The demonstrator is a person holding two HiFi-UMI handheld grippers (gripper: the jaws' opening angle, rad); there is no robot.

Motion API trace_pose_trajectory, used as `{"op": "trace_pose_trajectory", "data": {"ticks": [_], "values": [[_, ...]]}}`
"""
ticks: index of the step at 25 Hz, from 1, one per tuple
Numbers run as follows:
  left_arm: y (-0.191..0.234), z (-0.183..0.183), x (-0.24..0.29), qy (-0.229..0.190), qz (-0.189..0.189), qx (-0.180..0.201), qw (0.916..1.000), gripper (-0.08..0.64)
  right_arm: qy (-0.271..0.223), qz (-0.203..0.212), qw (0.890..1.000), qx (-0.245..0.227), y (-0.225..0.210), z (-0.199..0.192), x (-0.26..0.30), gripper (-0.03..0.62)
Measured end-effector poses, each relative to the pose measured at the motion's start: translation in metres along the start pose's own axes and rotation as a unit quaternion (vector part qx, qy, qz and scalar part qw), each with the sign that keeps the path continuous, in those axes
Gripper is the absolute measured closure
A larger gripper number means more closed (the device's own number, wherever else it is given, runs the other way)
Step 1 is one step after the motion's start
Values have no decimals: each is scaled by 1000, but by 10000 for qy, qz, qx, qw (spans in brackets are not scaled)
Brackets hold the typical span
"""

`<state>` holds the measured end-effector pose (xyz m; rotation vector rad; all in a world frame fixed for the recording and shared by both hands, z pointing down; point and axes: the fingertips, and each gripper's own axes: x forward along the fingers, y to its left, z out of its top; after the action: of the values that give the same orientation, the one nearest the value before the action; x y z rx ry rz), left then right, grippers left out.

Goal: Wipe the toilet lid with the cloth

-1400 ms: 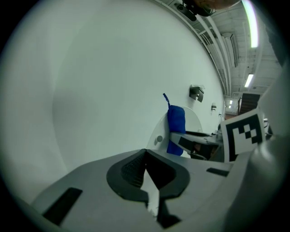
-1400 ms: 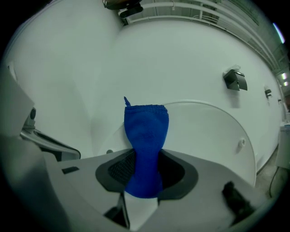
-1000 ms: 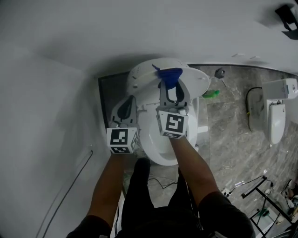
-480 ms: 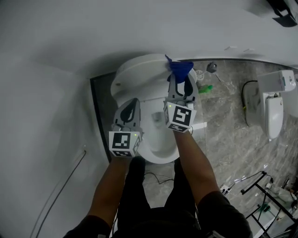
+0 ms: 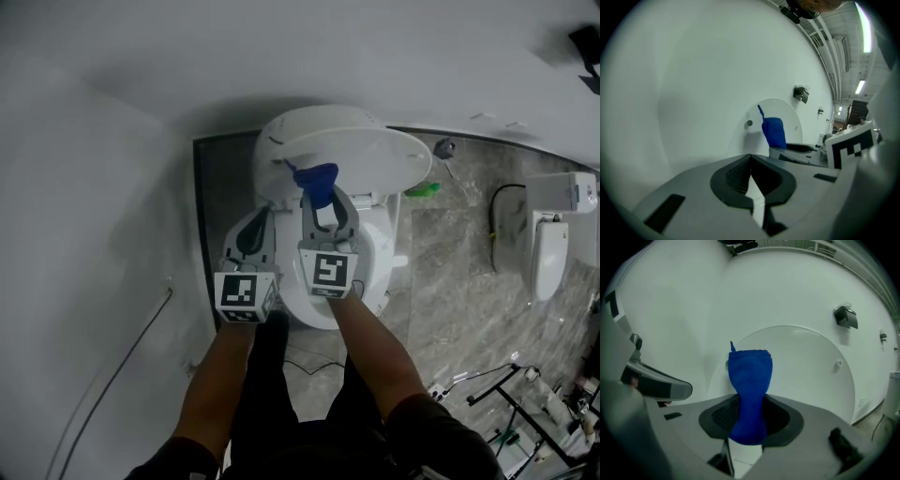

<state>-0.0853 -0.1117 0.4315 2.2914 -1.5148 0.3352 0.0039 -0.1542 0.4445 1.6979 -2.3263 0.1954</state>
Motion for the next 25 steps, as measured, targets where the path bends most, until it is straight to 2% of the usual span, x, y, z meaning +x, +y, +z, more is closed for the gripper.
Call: {"op": "trace_pose_trajectory", "data": {"ticks": [5, 11, 17, 21, 25], "values": [[60, -17, -23, 42, 515, -89, 9986, 554, 120, 201, 9997, -19, 45, -12, 26, 456], [81, -25, -19, 71, 533, -229, 9983, 554, 224, 48, 9997, -89, 58, -20, 51, 456], [56, -25, -1, 61, 287, -269, 9992, 554, 170, -378, 9991, 62, 18, -21, 55, 456], [35, -25, 11, 145, 124, -145, 9997, 554, 159, -668, 9976, 54, -24, -22, 47, 456], [6, -27, 30, 165, 35, -223, 9996, 554, 176, -930, 9955, -25, -70, -31, 40, 456]]}}
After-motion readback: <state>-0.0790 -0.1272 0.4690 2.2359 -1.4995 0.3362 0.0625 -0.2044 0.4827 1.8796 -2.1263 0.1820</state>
